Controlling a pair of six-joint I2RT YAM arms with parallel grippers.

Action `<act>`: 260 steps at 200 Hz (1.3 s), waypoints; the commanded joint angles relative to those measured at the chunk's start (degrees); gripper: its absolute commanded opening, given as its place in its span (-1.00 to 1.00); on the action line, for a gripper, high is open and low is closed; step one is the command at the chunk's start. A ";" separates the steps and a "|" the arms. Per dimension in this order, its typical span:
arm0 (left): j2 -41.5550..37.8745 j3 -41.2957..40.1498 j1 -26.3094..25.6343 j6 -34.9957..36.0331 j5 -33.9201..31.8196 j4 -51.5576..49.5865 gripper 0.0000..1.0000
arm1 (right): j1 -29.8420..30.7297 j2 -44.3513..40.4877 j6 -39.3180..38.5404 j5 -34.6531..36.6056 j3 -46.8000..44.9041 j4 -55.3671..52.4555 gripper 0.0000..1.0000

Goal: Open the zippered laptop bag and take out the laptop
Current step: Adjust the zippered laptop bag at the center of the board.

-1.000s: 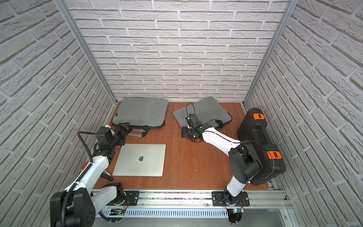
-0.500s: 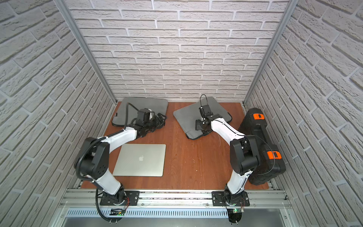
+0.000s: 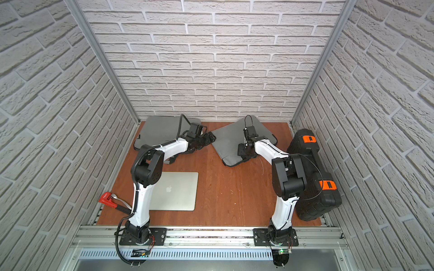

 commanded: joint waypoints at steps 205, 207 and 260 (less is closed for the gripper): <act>12.93 11.92 2.53 4.90 4.78 -3.43 -1.00 | -2.86 -1.20 -0.40 -2.72 -4.57 0.50 0.27; 12.36 11.20 2.45 4.96 4.53 -3.11 -1.00 | -2.86 -1.11 -0.48 -2.73 -4.57 0.41 0.27; -3.13 -10.45 -0.75 6.08 -0.30 5.20 -1.00 | -2.95 0.61 -2.55 -5.38 -3.15 -0.06 0.26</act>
